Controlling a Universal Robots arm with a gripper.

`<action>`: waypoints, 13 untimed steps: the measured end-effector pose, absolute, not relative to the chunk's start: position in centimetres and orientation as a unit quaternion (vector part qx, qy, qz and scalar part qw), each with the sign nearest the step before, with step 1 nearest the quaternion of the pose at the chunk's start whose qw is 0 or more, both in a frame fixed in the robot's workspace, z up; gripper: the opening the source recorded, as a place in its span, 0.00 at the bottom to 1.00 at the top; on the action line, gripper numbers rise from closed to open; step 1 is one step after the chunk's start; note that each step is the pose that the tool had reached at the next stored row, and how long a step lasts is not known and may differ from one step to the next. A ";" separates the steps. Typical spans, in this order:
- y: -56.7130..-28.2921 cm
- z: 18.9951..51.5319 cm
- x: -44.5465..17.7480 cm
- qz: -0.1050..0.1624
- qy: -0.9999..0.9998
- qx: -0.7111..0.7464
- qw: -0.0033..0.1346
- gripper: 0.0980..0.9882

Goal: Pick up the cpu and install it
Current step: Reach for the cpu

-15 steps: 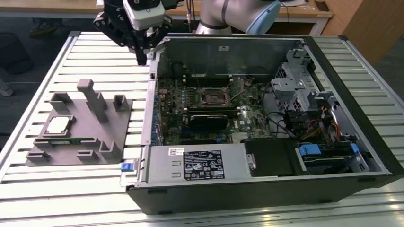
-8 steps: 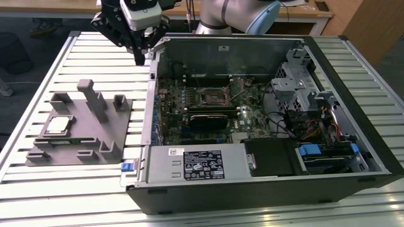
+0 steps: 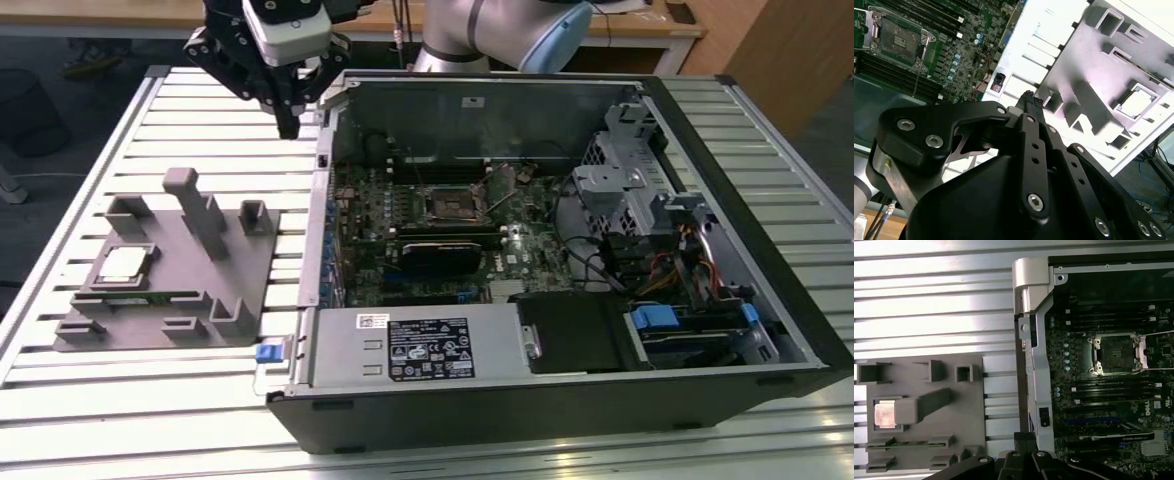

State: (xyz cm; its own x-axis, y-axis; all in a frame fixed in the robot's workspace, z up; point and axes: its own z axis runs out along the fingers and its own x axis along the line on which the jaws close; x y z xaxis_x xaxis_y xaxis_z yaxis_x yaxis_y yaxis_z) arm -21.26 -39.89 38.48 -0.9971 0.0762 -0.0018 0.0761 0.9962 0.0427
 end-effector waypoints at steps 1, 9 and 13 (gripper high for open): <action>-39.9 38.5 -21.3 0.021 0.999 0.038 0.002 0.01; -39.9 38.4 -21.9 0.021 0.999 0.038 0.001 0.01; -39.9 38.4 -22.2 0.021 0.999 0.038 0.001 0.01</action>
